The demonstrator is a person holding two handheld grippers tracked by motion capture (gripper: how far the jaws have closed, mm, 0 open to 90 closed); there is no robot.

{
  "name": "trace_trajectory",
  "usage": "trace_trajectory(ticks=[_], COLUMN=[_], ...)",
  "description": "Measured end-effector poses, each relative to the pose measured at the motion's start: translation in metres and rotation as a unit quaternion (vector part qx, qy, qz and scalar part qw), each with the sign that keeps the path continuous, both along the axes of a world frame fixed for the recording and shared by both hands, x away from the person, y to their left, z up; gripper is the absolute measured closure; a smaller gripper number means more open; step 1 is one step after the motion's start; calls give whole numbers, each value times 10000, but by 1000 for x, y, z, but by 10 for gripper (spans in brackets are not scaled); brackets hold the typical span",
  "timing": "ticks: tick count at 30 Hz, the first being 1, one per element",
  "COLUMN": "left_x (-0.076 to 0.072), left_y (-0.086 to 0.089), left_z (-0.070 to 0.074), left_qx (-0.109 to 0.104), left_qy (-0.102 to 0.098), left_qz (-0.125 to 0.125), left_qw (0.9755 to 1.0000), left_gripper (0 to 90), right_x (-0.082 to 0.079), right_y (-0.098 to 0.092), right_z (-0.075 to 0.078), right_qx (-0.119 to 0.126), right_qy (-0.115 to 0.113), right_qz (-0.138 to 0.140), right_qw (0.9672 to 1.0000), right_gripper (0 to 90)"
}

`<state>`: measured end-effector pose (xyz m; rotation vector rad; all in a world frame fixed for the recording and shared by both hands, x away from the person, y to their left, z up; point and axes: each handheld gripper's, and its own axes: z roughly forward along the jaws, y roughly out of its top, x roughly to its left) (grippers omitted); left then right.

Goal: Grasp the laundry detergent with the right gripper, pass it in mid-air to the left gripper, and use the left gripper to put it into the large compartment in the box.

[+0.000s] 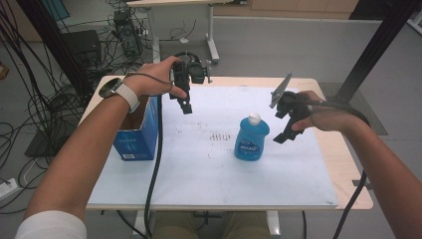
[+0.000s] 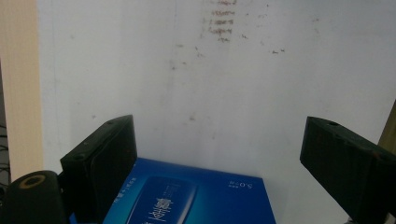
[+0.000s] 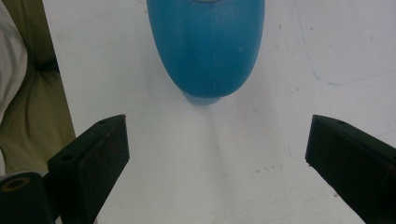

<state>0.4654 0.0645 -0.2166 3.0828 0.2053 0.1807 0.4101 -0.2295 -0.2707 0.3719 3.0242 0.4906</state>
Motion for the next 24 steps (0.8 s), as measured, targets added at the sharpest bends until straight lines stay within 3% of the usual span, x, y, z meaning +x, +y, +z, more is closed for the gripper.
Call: trace_trajectory(ticks=[24], left_x=[0], left_y=[-1], left_z=[-5], left_qx=[-22], left_qy=[17], left_qz=[-8], left_qw=[10000], left_gripper=[113], right_x=[-2], right_y=[0], right_z=[-8], right_qx=[193], right_qy=[-29], right_qz=[-50], right_qw=[9998], right_gripper=[53])
